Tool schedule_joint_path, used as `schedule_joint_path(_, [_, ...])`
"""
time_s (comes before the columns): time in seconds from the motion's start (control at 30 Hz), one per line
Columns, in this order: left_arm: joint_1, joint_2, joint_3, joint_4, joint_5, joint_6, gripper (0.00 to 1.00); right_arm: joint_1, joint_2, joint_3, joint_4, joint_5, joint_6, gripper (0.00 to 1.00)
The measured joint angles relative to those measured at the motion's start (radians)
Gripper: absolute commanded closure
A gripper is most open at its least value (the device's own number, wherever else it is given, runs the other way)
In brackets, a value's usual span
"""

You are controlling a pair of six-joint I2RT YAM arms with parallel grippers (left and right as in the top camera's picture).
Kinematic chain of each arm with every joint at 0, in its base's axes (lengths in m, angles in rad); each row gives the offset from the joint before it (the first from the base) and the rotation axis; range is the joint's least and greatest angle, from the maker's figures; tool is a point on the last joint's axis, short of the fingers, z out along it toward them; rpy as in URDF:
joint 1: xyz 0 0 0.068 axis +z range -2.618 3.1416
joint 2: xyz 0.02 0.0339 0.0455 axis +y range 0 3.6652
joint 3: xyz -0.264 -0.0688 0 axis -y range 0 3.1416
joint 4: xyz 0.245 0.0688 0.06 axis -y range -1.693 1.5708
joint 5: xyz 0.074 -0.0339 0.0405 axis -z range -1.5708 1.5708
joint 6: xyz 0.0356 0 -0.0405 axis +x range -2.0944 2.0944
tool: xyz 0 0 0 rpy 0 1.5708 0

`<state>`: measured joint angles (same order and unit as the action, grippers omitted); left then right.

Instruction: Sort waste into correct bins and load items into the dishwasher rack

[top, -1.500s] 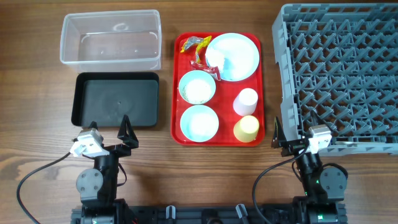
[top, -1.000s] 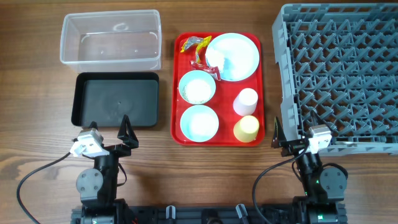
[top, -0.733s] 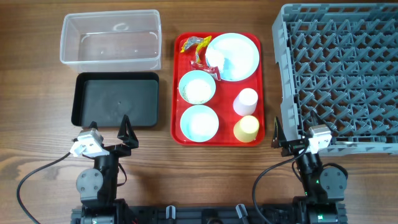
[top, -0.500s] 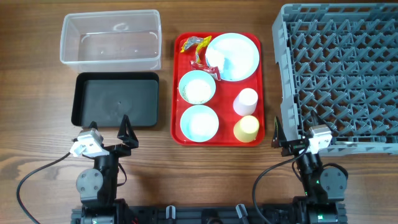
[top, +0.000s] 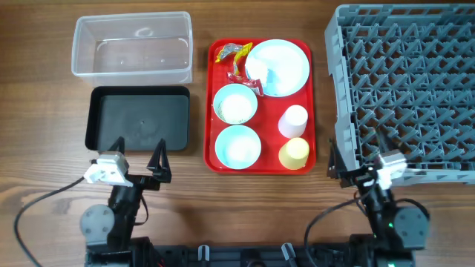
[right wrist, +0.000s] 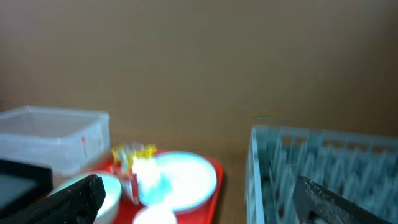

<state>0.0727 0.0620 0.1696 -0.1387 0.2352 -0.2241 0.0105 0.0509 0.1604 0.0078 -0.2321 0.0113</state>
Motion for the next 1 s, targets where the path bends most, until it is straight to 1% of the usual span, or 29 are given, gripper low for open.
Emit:
schedule_joint_path(0.03, [0.0,0.051,0.067,-0.037,0.003,0.021,0.0,0.0,0.066,0.093,-0.017,-0.017,0.0,0.0])
schedule_joint_path(0.1, [0.0,0.164,0.192,-0.098,0.01,0.058,0.0,0.0,0.177,0.211,-0.046,-0.055,0.0,0.0])
schedule_joint_path(0.13, [0.0,0.273,0.29,-0.169,0.024,0.072,0.0,0.0,0.256,0.278,-0.072,-0.086,0.0,0.0])
schedule_joint_path(0.17, [-0.001,0.377,0.383,-0.205,0.031,0.081,0.0,0.001,0.33,0.341,-0.102,-0.11,0.001,0.0])
schedule_joint_path(0.2, [-0.001,0.476,0.486,-0.29,0.038,0.089,0.0,0.001,0.43,0.426,-0.142,-0.143,0.004,0.0])
schedule_joint_path(0.23, [-0.001,0.607,0.616,-0.371,0.045,0.093,0.0,0.001,0.54,0.536,-0.2,-0.175,0.006,0.0])
schedule_joint_path(0.27, [-0.001,0.694,0.706,-0.466,0.048,0.097,0.0,0.001,0.586,0.588,-0.256,-0.184,0.008,0.0])
schedule_joint_path(0.3, [-0.001,0.768,0.776,-0.533,0.049,0.1,0.0,0.001,0.649,0.671,-0.361,-0.198,0.011,0.0])
schedule_joint_path(0.33, [-0.002,0.889,0.912,-0.668,0.052,0.1,0.0,0.001,0.712,0.751,-0.436,-0.206,0.011,0.0])
schedule_joint_path(0.37, [-0.002,1.047,1.059,-0.761,0.051,0.104,0.0,0.001,0.853,0.905,-0.525,-0.214,0.011,0.0])
schedule_joint_path(0.4, [-0.003,1.139,1.155,-0.887,0.053,0.108,0.0,0.0,0.906,0.968,-0.636,-0.216,0.005,0.0])
schedule_joint_path(0.43, [-0.003,1.202,1.211,-0.918,0.052,0.108,0.0,0.001,0.95,1.013,-0.697,-0.218,-0.005,0.0])
schedule_joint_path(0.5, [-0.003,1.359,1.31,-0.921,0.054,0.108,0.0,0.001,1.108,1.104,-0.757,-0.22,-0.016,0.0])
schedule_joint_path(0.57, [-0.003,1.444,1.31,-0.921,0.055,0.103,0.0,0.001,1.199,1.106,-0.764,-0.221,-0.016,0.0])
schedule_joint_path(0.6, [-0.003,1.47,1.31,-0.921,0.056,0.099,0.0,0.001,1.271,1.106,-0.764,-0.221,-0.011,0.0])
schedule_joint_path(0.7, [-0.003,1.522,1.31,-0.909,0.097,0.091,0.0,0.001,1.405,1.108,-0.788,-0.221,0.051,0.0])
schedule_joint_path(0.77, [-0.006,1.532,1.31,-0.848,0.148,0.088,0.0,0.001,1.458,1.108,-0.797,-0.221,0.069,0.0])
schedule_joint_path(0.83, [-0.031,1.535,1.31,-0.797,0.159,0.088,0.0,0.001,1.467,1.108,-0.794,-0.221,0.072,0.0])
schedule_joint_path(0.9, [-0.129,1.556,1.311,-0.733,0.138,0.081,0.0,0.001,1.466,1.108,-0.794,-0.221,0.071,0.01])
schedule_joint_path(0.93, [-0.188,1.574,1.313,-0.689,0.096,0.067,0.0,0.001,1.466,1.108,-0.798,-0.221,0.071,0.01])
schedule_joint_path(0.97, [-0.288,1.614,1.316,-0.657,0.058,0.058,0.01,0.001,1.466,1.108,-0.801,-0.222,0.071,0.01])
schedule_joint_path(1.0, [-0.338,1.635,1.316,-0.648,0.038,0.051,0.05,0.001,1.466,1.108,-0.804,-0.221,0.071,0.02])
